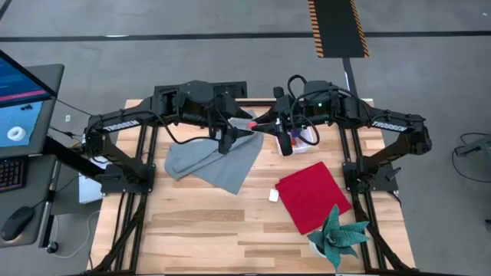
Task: Pick and placing Produce into tupperware
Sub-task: Put the pink peach into the white bin
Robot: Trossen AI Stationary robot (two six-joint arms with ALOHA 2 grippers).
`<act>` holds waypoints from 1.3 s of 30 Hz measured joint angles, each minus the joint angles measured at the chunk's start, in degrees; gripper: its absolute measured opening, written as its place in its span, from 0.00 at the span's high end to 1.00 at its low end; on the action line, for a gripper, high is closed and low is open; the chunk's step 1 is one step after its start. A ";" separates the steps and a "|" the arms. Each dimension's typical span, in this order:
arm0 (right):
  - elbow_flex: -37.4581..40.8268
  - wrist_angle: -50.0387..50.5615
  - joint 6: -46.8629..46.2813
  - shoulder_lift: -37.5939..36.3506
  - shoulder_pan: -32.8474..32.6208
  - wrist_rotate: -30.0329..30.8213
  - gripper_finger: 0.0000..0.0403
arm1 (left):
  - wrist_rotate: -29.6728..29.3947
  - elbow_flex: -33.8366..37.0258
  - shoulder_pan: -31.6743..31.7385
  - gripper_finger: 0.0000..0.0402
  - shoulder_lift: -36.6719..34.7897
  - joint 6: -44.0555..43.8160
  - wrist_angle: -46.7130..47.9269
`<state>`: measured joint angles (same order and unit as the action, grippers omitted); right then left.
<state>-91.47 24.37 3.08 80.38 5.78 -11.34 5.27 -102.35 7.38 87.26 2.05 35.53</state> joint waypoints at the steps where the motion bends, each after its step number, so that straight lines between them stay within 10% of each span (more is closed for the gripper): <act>1: 0.01 0.01 -0.03 0.00 0.00 -0.23 0.77 | -1.86 -0.02 -0.02 0.41 0.00 0.91 1.00; 14: -4.09 14.91 -1.61 -0.09 4.94 1.34 0.77 | -6.61 4.65 0.22 0.30 -0.51 1.07 11.16; 27: -5.90 33.19 -3.57 -0.58 13.02 2.66 0.77 | 9.29 38.69 5.49 0.30 -14.06 0.70 -27.10; 39: -3.44 45.79 -7.03 -0.44 24.41 2.55 0.77 | 8.90 64.78 4.94 0.30 -22.21 -4.83 -59.71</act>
<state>-94.90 70.15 -3.95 79.94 30.20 -8.80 14.17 -37.56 12.32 65.06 -2.77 -24.18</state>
